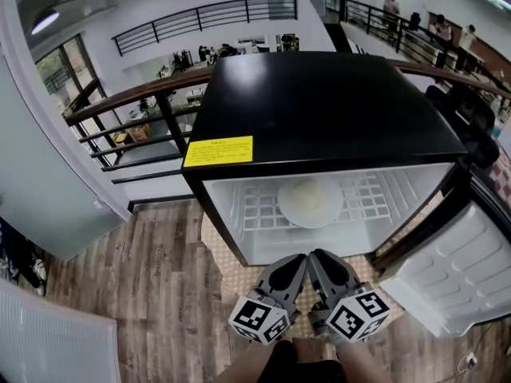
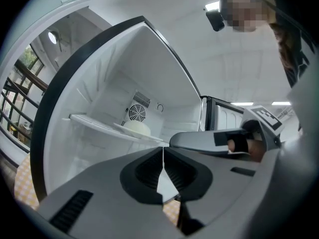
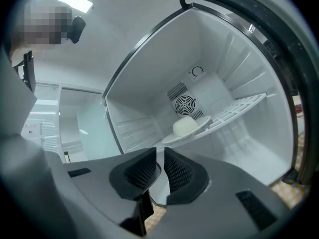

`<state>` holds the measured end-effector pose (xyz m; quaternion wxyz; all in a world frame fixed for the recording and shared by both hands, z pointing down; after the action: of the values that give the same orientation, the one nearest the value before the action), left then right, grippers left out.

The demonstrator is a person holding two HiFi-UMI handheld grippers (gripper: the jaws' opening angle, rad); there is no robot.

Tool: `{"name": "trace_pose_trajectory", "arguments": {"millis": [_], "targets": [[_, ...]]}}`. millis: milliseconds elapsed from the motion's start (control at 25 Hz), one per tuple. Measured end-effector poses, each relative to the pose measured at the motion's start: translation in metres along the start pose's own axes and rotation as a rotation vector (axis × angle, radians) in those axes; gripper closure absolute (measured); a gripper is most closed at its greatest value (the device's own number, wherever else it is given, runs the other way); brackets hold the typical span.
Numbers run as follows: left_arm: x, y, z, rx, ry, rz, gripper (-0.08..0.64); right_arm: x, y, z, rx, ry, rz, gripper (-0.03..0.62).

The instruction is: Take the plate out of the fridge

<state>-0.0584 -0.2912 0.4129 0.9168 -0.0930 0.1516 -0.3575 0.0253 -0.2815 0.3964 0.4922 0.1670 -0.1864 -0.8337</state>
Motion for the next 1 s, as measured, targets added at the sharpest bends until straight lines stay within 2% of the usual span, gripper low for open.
{"name": "trace_pose_trajectory", "arguments": {"millis": [200, 360, 560, 800, 1000], "targets": [[0.006, -0.007, 0.0, -0.008, -0.001, 0.045, 0.545, 0.008, 0.01, 0.001, 0.12, 0.025, 0.084, 0.526], [0.01, -0.006, 0.003, -0.022, -0.013, 0.065, 0.545, 0.011, 0.021, -0.004, 0.279, 0.06, 0.16, 0.526], [0.013, -0.011, 0.005, -0.022, -0.025, 0.069, 0.545, 0.022, 0.032, -0.012, 0.488, 0.103, 0.197, 0.525], [0.017, -0.019, 0.004, 0.01, -0.038, 0.062, 0.546, 0.037, 0.039, -0.013, 0.732, 0.112, 0.221, 0.457], [0.016, -0.023, 0.007, 0.017, -0.041, 0.061, 0.545, 0.043, 0.049, -0.008, 0.85, 0.13, 0.277, 0.439]]}}
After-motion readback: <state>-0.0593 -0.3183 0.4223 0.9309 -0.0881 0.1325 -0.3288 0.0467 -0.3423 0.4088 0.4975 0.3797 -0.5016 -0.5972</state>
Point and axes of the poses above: the fingertips, and each gripper's own axes: x forward along the fingers, y to its right, z out of its underside, the point moved 5 cm from there along -x, backward along the fingers, and after that the axes turned 7 degrees about y, right-handed, at the moved point
